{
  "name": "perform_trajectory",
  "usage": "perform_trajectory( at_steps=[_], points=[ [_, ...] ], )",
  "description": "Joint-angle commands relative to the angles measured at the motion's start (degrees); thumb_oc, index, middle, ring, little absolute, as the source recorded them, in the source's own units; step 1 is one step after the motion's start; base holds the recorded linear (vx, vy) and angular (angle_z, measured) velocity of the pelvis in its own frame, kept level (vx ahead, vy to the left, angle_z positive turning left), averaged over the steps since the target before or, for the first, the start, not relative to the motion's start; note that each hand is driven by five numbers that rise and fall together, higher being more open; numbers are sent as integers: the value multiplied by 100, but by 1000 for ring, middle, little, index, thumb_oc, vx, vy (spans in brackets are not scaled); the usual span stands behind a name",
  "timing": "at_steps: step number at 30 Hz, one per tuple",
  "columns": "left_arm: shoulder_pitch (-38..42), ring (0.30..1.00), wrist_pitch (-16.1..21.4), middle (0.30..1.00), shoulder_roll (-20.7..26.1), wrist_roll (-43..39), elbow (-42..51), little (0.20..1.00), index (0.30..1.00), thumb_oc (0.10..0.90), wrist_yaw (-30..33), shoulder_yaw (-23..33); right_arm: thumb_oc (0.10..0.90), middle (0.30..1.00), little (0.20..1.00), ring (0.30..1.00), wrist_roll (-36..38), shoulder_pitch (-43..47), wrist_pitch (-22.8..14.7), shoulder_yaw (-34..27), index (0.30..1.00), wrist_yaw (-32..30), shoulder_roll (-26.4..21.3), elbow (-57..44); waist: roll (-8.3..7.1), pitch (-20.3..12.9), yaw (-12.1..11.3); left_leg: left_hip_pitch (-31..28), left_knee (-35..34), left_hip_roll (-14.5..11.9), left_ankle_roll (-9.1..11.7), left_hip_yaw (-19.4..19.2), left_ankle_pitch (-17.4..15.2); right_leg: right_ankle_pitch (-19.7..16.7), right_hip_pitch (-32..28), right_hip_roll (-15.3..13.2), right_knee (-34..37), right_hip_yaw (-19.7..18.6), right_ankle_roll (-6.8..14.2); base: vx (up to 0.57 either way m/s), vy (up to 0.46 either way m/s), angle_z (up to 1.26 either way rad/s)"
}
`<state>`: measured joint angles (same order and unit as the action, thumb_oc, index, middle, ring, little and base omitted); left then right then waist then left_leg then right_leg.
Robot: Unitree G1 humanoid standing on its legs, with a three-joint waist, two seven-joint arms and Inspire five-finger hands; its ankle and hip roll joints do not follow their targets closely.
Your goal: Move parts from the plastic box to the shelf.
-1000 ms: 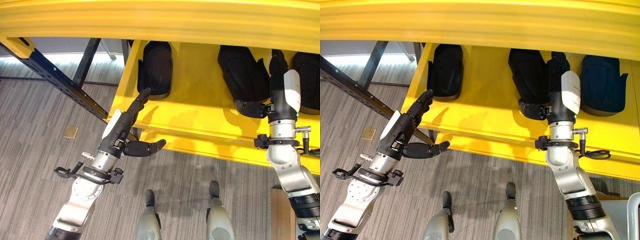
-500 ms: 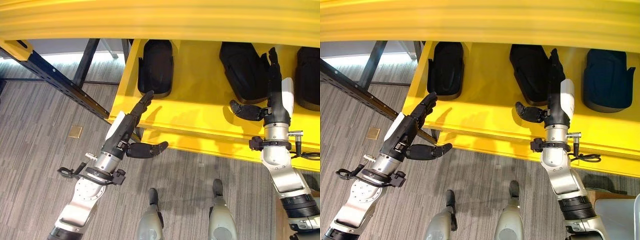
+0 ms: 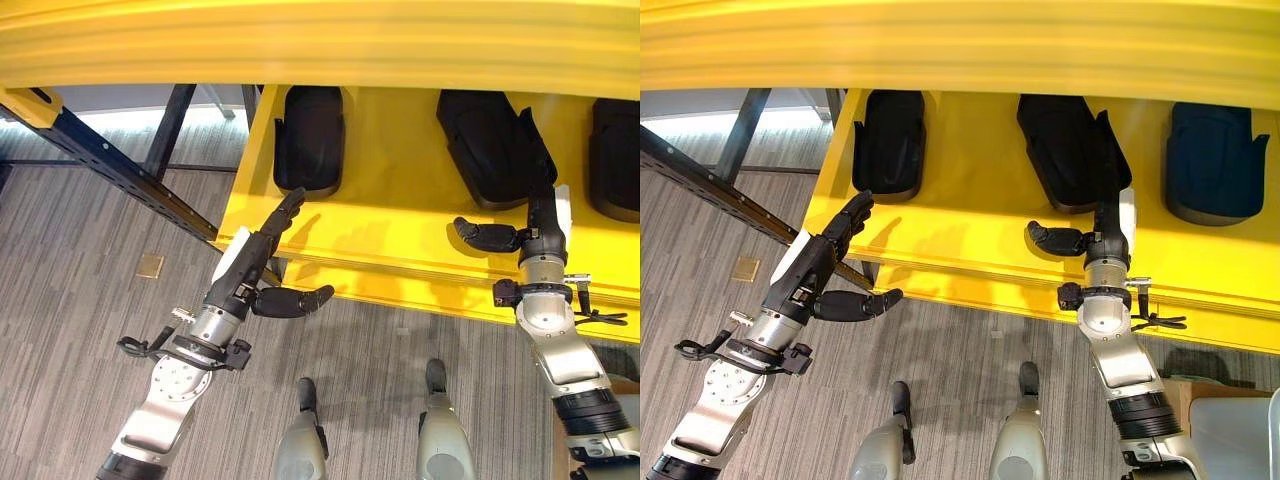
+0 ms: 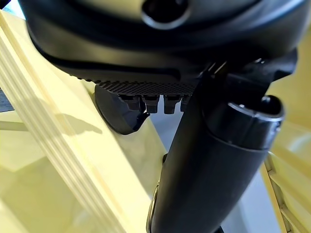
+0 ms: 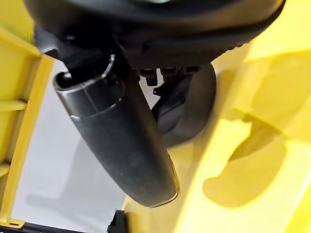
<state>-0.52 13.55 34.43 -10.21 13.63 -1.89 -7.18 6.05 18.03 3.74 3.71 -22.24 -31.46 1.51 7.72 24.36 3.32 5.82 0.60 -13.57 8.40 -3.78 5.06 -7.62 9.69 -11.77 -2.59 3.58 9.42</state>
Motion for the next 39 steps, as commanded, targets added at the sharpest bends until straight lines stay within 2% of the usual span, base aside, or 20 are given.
perform_trajectory(
  at_steps=[1, 15, 26, 39],
  points=[
    [467, 1000, 502, 1000, -115, 165, 432, 1000, 1000, 900, 185, 226, 900, 1000, 1000, 1000, 381, 677, -460, -165, 1000, 192, 110, -513, -321, -172, 105, -57, -65, -49, -224, -100, -2, 1145, 34, 180, -1096, -237, -466, 0, 0, 0],
    [478, 1000, 438, 1000, -100, 213, 440, 1000, 1000, 900, 121, 249, 900, 1000, 1000, 1000, 771, 777, -397, 104, 1000, 780, 193, -994, -403, -173, 49, -28, -25, -91, -217, -97, 4, 1141, 15, 201, -1104, -234, -455, 0, 0, 0],
    [511, 1000, 403, 1000, -111, 218, 437, 1000, 1000, 900, 104, 205, 900, 1000, 1000, 1000, 655, 869, -313, 347, 1000, 672, 274, -1224, -420, -170, -9, 23, 20, -86, -223, -63, 10, 1134, -10, 204, -1089, -208, -457, 0, 0, 0],
    [552, 1000, 371, 1000, -117, 225, 452, 1000, 1000, 900, 157, 164, 900, 1000, 1000, 1000, 599, 779, -401, 454, 1000, 624, 303, -1313, -421, -142, 3, 39, 21, -76, -236, -68, 13, 1128, 8, 212, -1090, -234, -452, 0, 0, 0]
  ],
)
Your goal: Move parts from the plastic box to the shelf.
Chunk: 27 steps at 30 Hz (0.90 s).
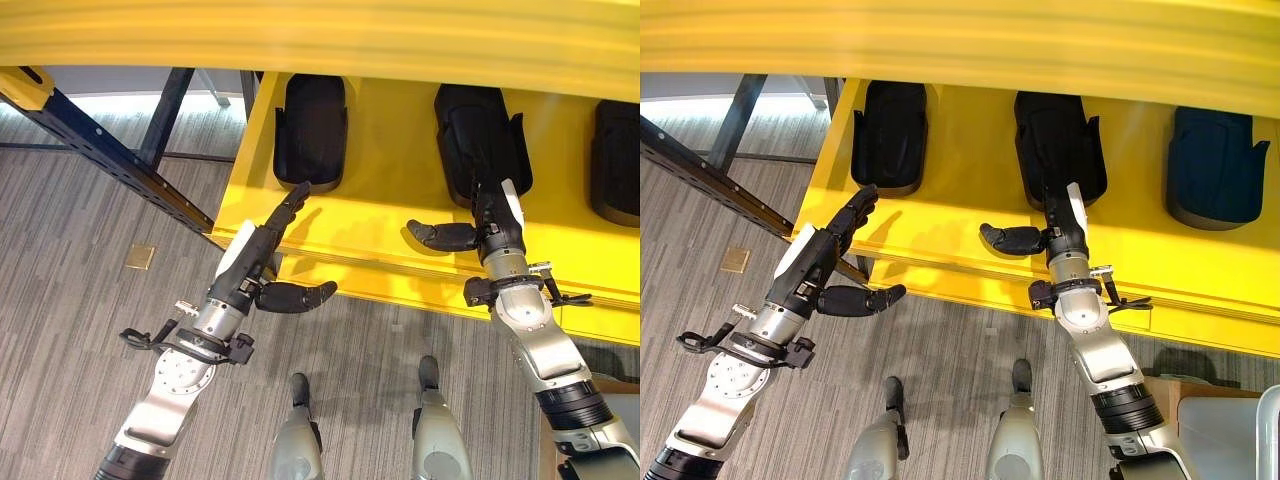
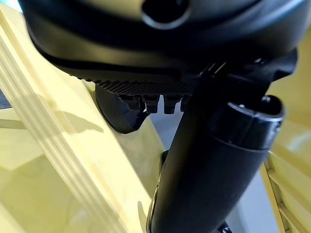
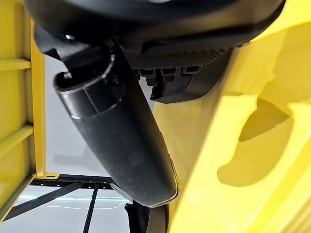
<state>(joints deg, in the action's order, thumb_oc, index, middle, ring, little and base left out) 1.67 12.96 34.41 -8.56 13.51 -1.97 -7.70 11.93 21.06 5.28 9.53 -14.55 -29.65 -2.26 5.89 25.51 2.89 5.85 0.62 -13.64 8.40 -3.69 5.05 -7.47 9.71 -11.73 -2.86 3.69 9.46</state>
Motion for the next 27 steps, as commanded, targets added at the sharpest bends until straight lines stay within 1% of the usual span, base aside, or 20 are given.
perform_trajectory(
  at_steps=[1, 6, 12, 16, 20, 24, 27],
  points=[
    [341, 1000, 424, 1000, -117, 53, 463, 1000, 1000, 900, 164, 212, 900, 1000, 1000, 1000, 26, 476, -577, -122, 1000, -139, 128, -931, -238, -257, 46, 36, 16, -68, -234, -73, 15, 1112, 7, 208, -1061, -247, -455, 0, 0, 0],
    [348, 1000, 424, 1000, -128, 65, 467, 1000, 1000, 900, 171, 186, 900, 1000, 1000, 1000, 128, 487, -591, -76, 1000, -67, 158, -963, -235, -266, 40, 34, 22, -65, -236, -71, 17, 1110, -5, 207, -1052, -245, -458, 0, 0, 0],
    [376, 1000, 389, 1000, -126, 55, 485, 1000, 1000, 900, 156, 164, 900, 1000, 1000, 1000, 783, 561, -591, 1, 1000, 10, 249, -910, -238, -276, 26, 9, 4, -69, -239, -74, 25, 1096, -28, 211, -1025, -240, -462, 0, 0, 0],
    [380, 1000, 446, 1000, -136, 53, 452, 1000, 1000, 900, 130, 128, 900, 1000, 1000, 1000, 955, 683, -647, 107, 1000, 5, 389, -844, -233, -282, -13, 6, -4, -75, -236, -66, 40, 1094, -51, 209, -1011, -221, -469, 0, 0, 0],
    [408, 1000, 460, 1000, -136, 49, 407, 1000, 1000, 900, 144, 69, 900, 1000, 1000, 1000, 1013, 804, -608, 227, 1000, -20, 506, -838, -215, -315, -35, -21, -19, -81, -233, -67, 57, 1093, -92, 203, -993, -200, -475, 2, 5, 1],
    [435, 1000, 456, 1000, -160, 67, 389, 1000, 1000, 900, 147, 37, 900, 1000, 1000, 1000, 883, 875, -568, 320, 1000, -66, 588, -858, -206, -328, -46, -31, -26, -78, -229, -78, 64, 1086, -103, 203, -980, -208, -476, -1, 10, 2],
    [450, 1000, 436, 1000, -164, 60, 389, 1000, 1000, 900, 173, 11, 900, 1000, 1000, 1000, 725, 896, -610, 367, 1000, -142, 610, -848, -200, -348, -53, -44, -32, -77, -224, -81, 66, 1083, -118, 199, -973, -202, -475, 0, 0, 0]
  ],
)
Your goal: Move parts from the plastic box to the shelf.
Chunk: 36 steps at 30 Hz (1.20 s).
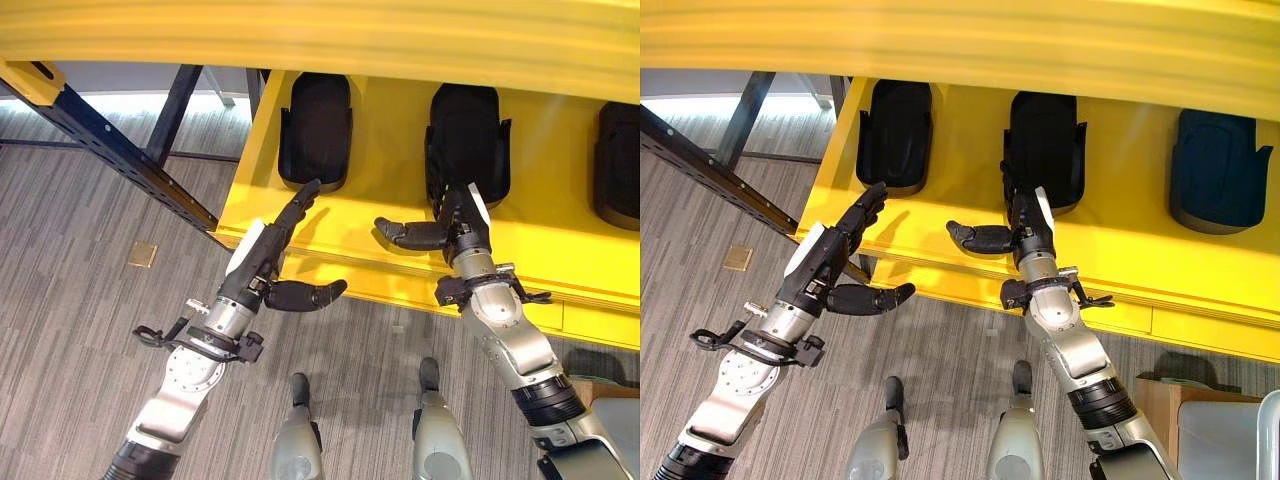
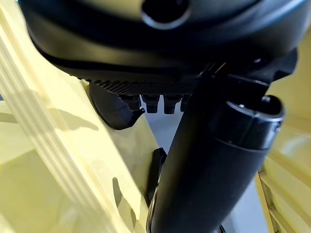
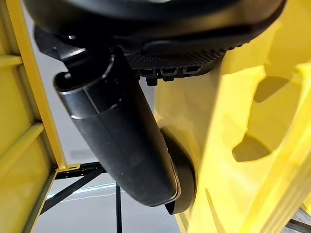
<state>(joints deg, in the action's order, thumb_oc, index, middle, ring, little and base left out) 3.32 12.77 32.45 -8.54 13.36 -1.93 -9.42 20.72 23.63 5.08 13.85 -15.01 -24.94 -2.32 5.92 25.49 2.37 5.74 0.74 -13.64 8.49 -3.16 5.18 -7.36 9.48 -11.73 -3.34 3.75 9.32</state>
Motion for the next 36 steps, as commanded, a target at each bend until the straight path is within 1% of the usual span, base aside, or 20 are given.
perform_trajectory(
  at_steps=[1, 4, 5, 6, 7, 8, 10, 12, 14, 15, 19, 21, 25, 28, 30, 31, 32, 33, 35, 36],
  points=[
    [284, 1000, 450, 1000, 29, 60, 415, 1000, 1000, 900, 176, 182, 900, 1000, 1000, 1000, -202, 638, -590, -65, 1000, -124, 142, -847, -200, -344, -3, -38, -44, -78, -234, -136, 52, 1075, -100, 196, -926, -203, -461, 0, 0, 0],
    [279, 1000, 434, 1000, 5, 73, 402, 1000, 1000, 900, 191, 162, 900, 1000, 1000, 1000, -518, 643, -626, -91, 1000, -369, 154, -828, -198, -360, -7, -43, -36, -77, -237, -127, 48, 1081, -117, 198, -929, -205, -466, 0, 0, 0],
    [287, 1000, 420, 1000, -2, 85, 388, 1000, 1000, 900, 222, 148, 900, 1000, 1000, 1000, -1115, 650, -792, -127, 1000, -724, 141, -777, -192, -364, 3, -49, -43, -79, -232, -126, 48, 1077, -116, 195, -926, -207, -463, 0, 0, 0],
    [286, 1000, 422, 1000, -3, 81, 382, 1000, 1000, 900, 225, 145, 900, 1000, 1000, 1000, -1210, 646, -828, -134, 1000, -799, 141, -770, -191, -365, 4, -50, -43, -79, -232, -127, 47, 1076, -116, 195, -925, -208, -463, 0, 0, 0],
    [285, 1000, 410, 1000, -14, 76, 390, 1000, 1000, 900, 239, 148, 900, 1000, 1000, 1000, -1495, 639, -946, -198, 1000, -915, 117, -771, -186, -369, 15, -46, -45, -74, -234, -125, 43, 1076, -113, 196, -921, -214, -464, 4, 32, 0],
    [278, 1000, 395, 1000, -31, 77, 407, 1000, 1000, 900, 288, 149, 900, 1000, 1000, 1000, -1995, 598, -1042, -301, 1000, -1084, 91, -819, -172, -368, 44, -37, -43, -68, -232, -127, 35, 1073, -93, 203, -924, -237, -461, 3, 40, 0],
    [282, 1000, 396, 1000, -62, 104, 397, 1000, 1000, 900, 334, 136, 900, 1000, 1000, 1000, -2345, 582, -1100, -390, 1000, -1228, 98, -875, -155, -368, 65, -41, -55, -58, -239, -140, 29, 1072, -81, 209, -923, -256, -460, 1, 49, -1],
    [303, 1000, 313, 1000, -116, 94, 441, 1000, 1000, 900, 422, 89, 900, 1000, 1000, 1000, -3225, 556, -1159, -556, 1000, -1642, 58, -1016, -106, -355, 109, -52, -68, -35, -245, -158, 15, 1074, -73, 205, -914, -288, -462, 2, 79, -4],
    [313, 1000, 290, 1000, -144, 123, 454, 1000, 1000, 900, 477, 51, 900, 1000, 1000, 1000, -3501, 559, -1174, -622, 1000, -1701, 42, -1071, -74, -361, 126, -62, -87, -21, -247, -169, 15, 1072, -64, 208, -909, -307, -461, 4, 78, -8],
    [322, 1000, 292, 1000, -163, 108, 469, 1000, 1000, 900, 542, 4, 900, 1000, 1000, 1000, -3826, 604, -1280, -703, 1000, -1758, -5, -1151, -15, -363, 153, -73, -106, 7, -253, -180, 11, 1075, -50, 204, -903, -334, -464, 0, 85, -9],
    [324, 1000, 319, 1000, -174, 28, 523, 1000, 1000, 900, 631, -105, 900, 1000, 1000, 1000, -4437, 804, -1387, -802, 1000, -1845, -111, -1295, 106, -374, 139, -96, -133, 69, -253, -168, 8, 1093, -51, 177, -898, -345, -475, 1, 74, -5],
    [324, 1000, 356, 1000, -164, -12, 518, 1000, 1000, 900, 611, -137, 900, 1000, 1000, 1000, -4525, 943, -1397, -773, 1000, -1790, -153, -1292, 141, -381, 118, -111, -151, 88, -256, -157, 12, 1098, -62, 163, -892, -337, -481, 4, 46, -2],
    [325, 1000, 397, 1000, -124, -128, 524, 1000, 1000, 900, 587, -214, 900, 1000, 1000, 1000, -4731, 1265, -1716, -664, 1000, -1581, -266, -1296, 197, -421, 49, -138, -171, 111, -231, -104, 27, 1114, -95, 127, -891, -293, -481, 2, 9, 0],
    [300, 1000, 382, 1000, -117, -228, 555, 1000, 1000, 900, 519, -205, 900, 1000, 1000, 1000, -4875, 1360, -1672, -595, 1000, -1317, -335, -1478, 212, -456, 18, -151, -167, 115, -213, -83, 26, 1134, -128, 110, -892, -261, -483, 10, 13, 1],
    [249, 1000, 357, 1000, -121, -376, 567, 1000, 1000, 900, 468, -185, 900, 1000, 1000, 1000, -4851, 1379, -1551, -536, 1000, -1015, -409, -1611, 202, -488, 4, -171, -176, 105, -193, -77, 35, 1137, -162, 101, -881, -240, -485, 43, 57, 3],
    [169, 1000, 228, 1000, -161, -656, 573, 1000, 1000, 900, 427, -152, 900, 1000, 1000, 1000, -4717, 1264, -1317, -499, 1000, -694, -519, -1743, 178, -537, 1, -201, -194, 94, -177, -76, 37, 1132, -202, 87, -860, -215, -476, 61, 78, 3],
    [103, 1000, 78, 1000, -186, -919, 588, 1000, 1000, 900, 407, -104, 900, 1000, 1000, 1000, -4505, 1137, -1210, -494, 1000, -416, -608, -1795, 162, -569, 7, -224, -216, 88, -173, -75, 40, 1128, -226, 76, -842, -197, -466, 60, 73, 2],
    [73, 1000, 34, 1000, -203, -994, 593, 1000, 1000, 900, 404, -78, 900, 1000, 1000, 1000, -4427, 1050, -1186, -499, 1000, -351, -649, -1842, 149, -583, 17, -237, -225, 82, -171, -83, 41, 1124, -237, 71, -834, -190, -460, 58, 53, 4],
    [-103, 1000, -223, 1000, -287, -1344, 526, 1000, 1000, 900, 280, 51, 900, 1000, 1000, 1000, -4187, 542, -1085, -523, 1000, -284, -838, -2008, 57, -667, 64, -308, -267, 44, -162, -130, 50, 1082, -315, 54, -765, -175, -430, 76, 47, 4],
    [-240, 1000, -353, 1000, -341, -1577, 493, 1000, 1000, 900, 272, 165, 900, 1000, 1000, 1000, -3910, 115, -1172, -627, 1000, -351, -981, -2101, -14, -714, 118, -351, -293, 7, -151, -162, 53, 1046, -354, 50, -714, -173, -407, 58, 44, 8]
  ],
)
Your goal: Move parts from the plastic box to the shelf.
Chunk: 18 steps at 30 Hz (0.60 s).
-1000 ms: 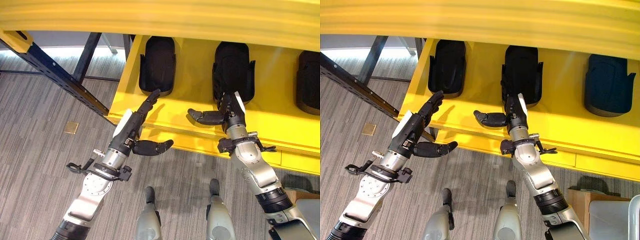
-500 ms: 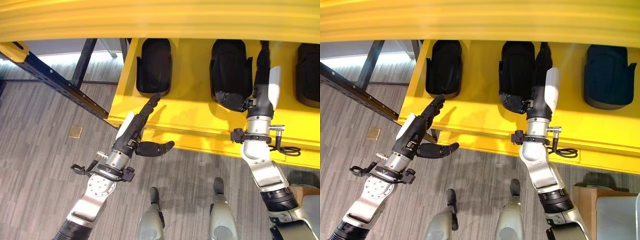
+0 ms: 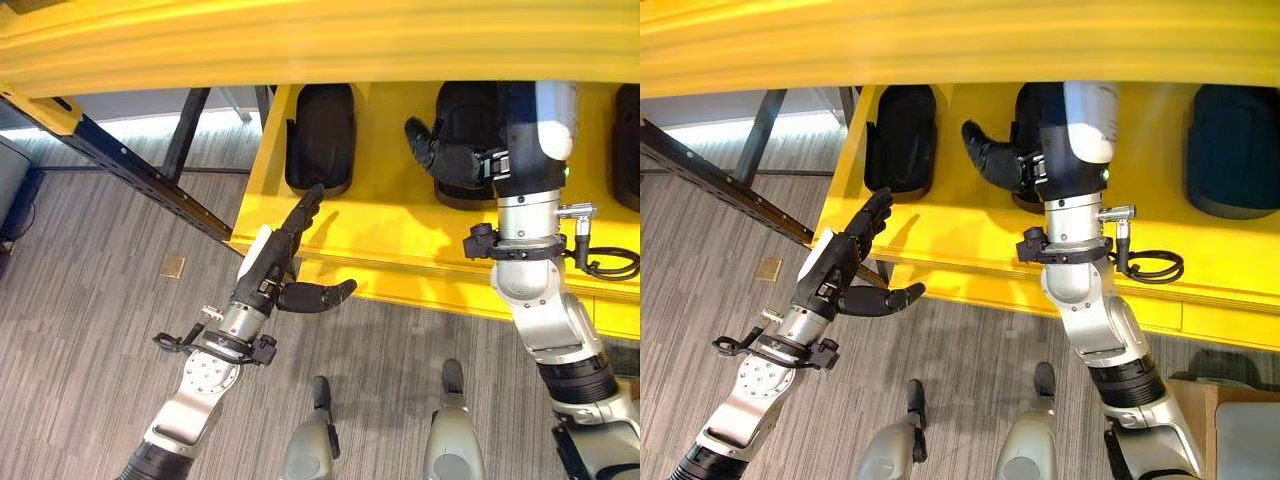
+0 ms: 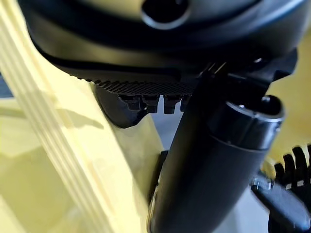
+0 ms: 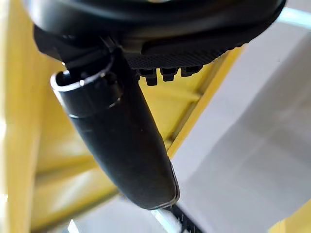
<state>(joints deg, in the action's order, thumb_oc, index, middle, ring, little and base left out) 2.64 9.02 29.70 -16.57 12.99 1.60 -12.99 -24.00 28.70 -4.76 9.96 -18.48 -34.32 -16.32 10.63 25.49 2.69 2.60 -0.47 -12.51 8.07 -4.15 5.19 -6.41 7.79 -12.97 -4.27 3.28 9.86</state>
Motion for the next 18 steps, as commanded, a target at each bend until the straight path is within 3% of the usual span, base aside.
perform_trajectory(
  at_steps=[1, 3, 5, 8, 11, 14, 15, 18],
  points=[
    [-322, 1000, 17, 1000, -105, -802, 509, 1000, 1000, 900, -85, 637, 900, 1000, 1000, 1000, 776, -906, -402, -429, 1000, -47, -135, -777, -549, -772, 152, -58, -197, -149, -113, -118, 94, 861, -200, 178, -558, -121, -443, 81, 39, 6],
    [-557, 1000, -37, 1000, -135, -1032, 503, 1000, 1000, 900, -128, 810, 900, 1000, 1000, 1000, 1112, -1753, -644, -784, 1000, 102, -247, -844, -666, -896, 262, -173, -285, -200, -87, -198, 56, 836, -289, 160, -439, -144, -382, 67, 54, -3],
    [-689, 1000, -66, 1000, -163, -1333, 476, 1000, 1000, 900, -260, 904, 900, 1000, 1000, 1000, 1405, -2133, -522, -913, 1000, 332, -279, -841, -725, -975, 320, -236, -348, -225, -81, -264, 59, 780, -345, 158, -328, -164, -362, 18, 62, -6],
    [-936, 1000, 57, 1000, -171, -1531, 262, 1000, 1000, 900, -551, 1095, 900, 1000, 1000, 1000, 2410, -2948, -409, -1200, 1000, 763, -378, -659, -910, -1133, 505, -343, -442, -311, -46, -415, 57, 565, -476, 148, 11, -224, -262, -3, 46, -15],
    [-1257, 1000, -106, 1000, -136, -2108, 177, 1000, 1000, 900, -952, 1203, 900, 1000, 1000, 1000, 3910, -3770, -313, -1459, 1000, 1645, -463, -491, -1075, -1293, 652, -360, -453, -400, 5, -501, 58, 370, -585, 124, 337, -252, -161, -15, 33, -14],
    [-1486, 1000, -124, 1000, -89, -2414, 58, 1000, 1000, 900, -1444, 1286, 900, 1000, 1000, 1000, 4613, -4214, -345, -1626, 1000, 2482, -582, -424, -1190, -1417, 688, -385, -453, -450, 35, -609, 74, 281, -668, 121, 482, -200, -116, -2, 20, -15],
    [-1590, 1000, -208, 1000, -79, -2656, 44, 1000, 1000, 900, -1708, 1290, 900, 1000, 1000, 1000, 5024, -4383, -148, -1706, 1000, 2955, -662, -417, -1243, -1478, 692, -394, -453, -466, 42, -650, 79, 243, -705, 126, 550, -174, -99, 8, 1, -8],
    [-1660, 1000, -368, 1000, -57, -2821, -106, 1000, 1000, 900, -2056, 1185, 900, 1000, 1000, 1000, 6033, -4418, 0, -1706, 1000, 3534, -771, -299, -1330, -1610, 681, -453, -453, -475, 47, -760, 68, 114, -786, 144, 753, -119, -68, 16, 3, -13]
  ],
)
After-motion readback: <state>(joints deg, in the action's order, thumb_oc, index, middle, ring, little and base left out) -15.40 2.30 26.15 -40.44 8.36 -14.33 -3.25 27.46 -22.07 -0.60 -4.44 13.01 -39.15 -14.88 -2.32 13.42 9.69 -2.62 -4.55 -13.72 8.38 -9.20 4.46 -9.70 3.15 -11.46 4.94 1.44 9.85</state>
